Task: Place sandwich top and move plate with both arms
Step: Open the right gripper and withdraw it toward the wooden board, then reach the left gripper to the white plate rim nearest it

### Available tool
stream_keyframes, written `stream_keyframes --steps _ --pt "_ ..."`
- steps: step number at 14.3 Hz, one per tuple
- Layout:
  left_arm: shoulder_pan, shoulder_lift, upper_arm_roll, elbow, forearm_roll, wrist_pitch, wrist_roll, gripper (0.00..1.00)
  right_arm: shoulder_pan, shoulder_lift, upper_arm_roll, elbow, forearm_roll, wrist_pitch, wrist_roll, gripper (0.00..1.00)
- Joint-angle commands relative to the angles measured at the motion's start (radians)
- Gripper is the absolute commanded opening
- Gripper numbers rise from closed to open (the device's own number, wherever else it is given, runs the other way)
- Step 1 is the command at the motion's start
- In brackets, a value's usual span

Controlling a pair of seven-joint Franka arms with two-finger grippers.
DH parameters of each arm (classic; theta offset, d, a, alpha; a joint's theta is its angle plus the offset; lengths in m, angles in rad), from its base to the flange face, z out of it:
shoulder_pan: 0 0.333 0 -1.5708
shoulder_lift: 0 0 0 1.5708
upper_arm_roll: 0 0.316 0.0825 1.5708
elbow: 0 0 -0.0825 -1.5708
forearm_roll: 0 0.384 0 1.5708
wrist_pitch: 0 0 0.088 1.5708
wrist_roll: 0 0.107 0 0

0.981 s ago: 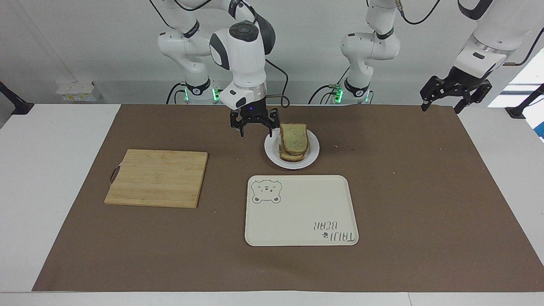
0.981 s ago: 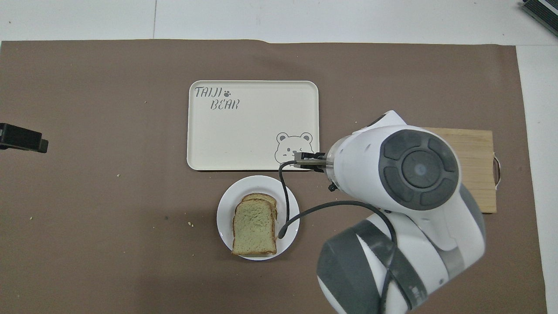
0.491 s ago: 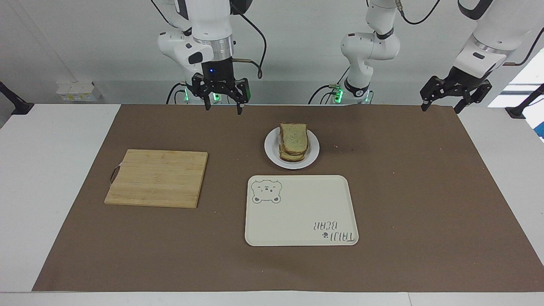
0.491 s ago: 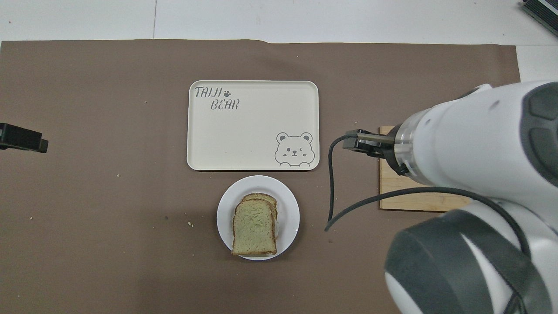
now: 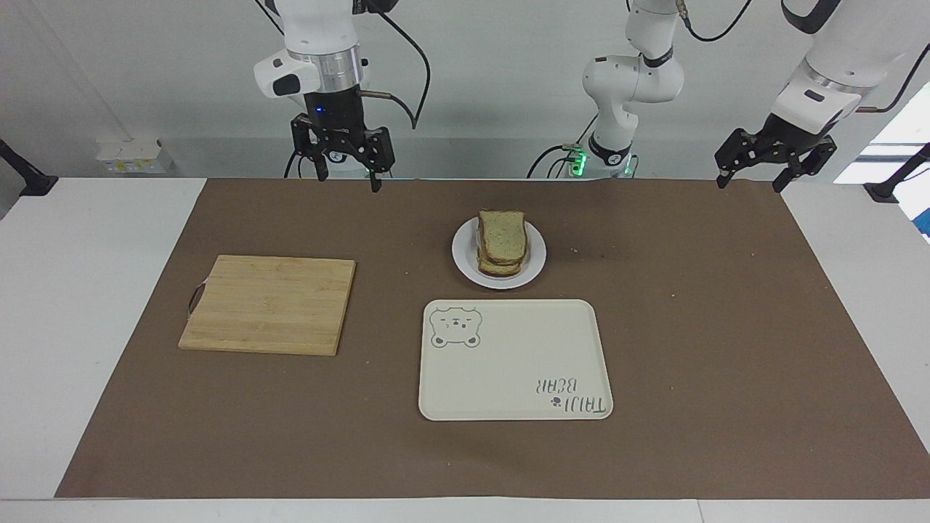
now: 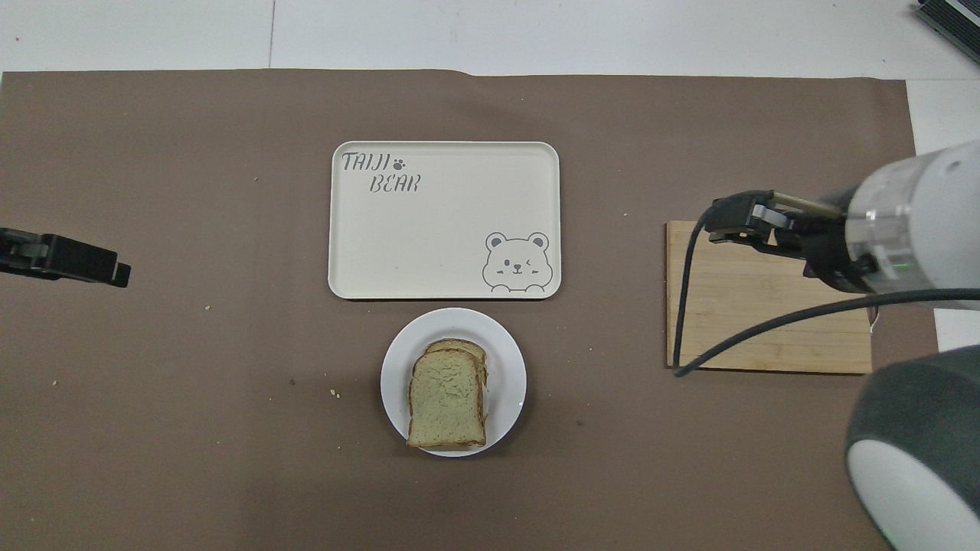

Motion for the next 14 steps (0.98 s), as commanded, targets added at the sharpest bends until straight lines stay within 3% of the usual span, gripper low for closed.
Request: stream_keyframes --steps 1,4,6,11,14 --pt "-0.092 -0.070 0.004 -0.184 -0.071 0.103 -0.013 1.00 -0.007 -0.020 -0.077 -0.003 0.032 -0.047 -0.137 1.00" --pt "-0.158 -0.144 0.004 -0.412 -0.208 0.310 -0.016 1.00 -0.006 -0.040 -0.162 -0.006 0.022 -0.070 -0.300 1.00" --pt "-0.197 -0.165 0.004 -0.514 -0.261 0.413 -0.018 1.00 -0.006 -0.051 -0.176 -0.017 0.007 -0.093 -0.407 1.00" --pt "-0.261 -0.190 0.001 -0.764 -0.452 0.715 -0.011 1.00 -0.006 -0.088 -0.177 -0.058 0.015 -0.162 -0.423 1.00" --pt "-0.307 -0.179 0.001 -0.859 -0.588 0.852 0.040 1.00 -0.006 -0.083 -0.177 -0.051 0.009 -0.167 -0.426 1.00"
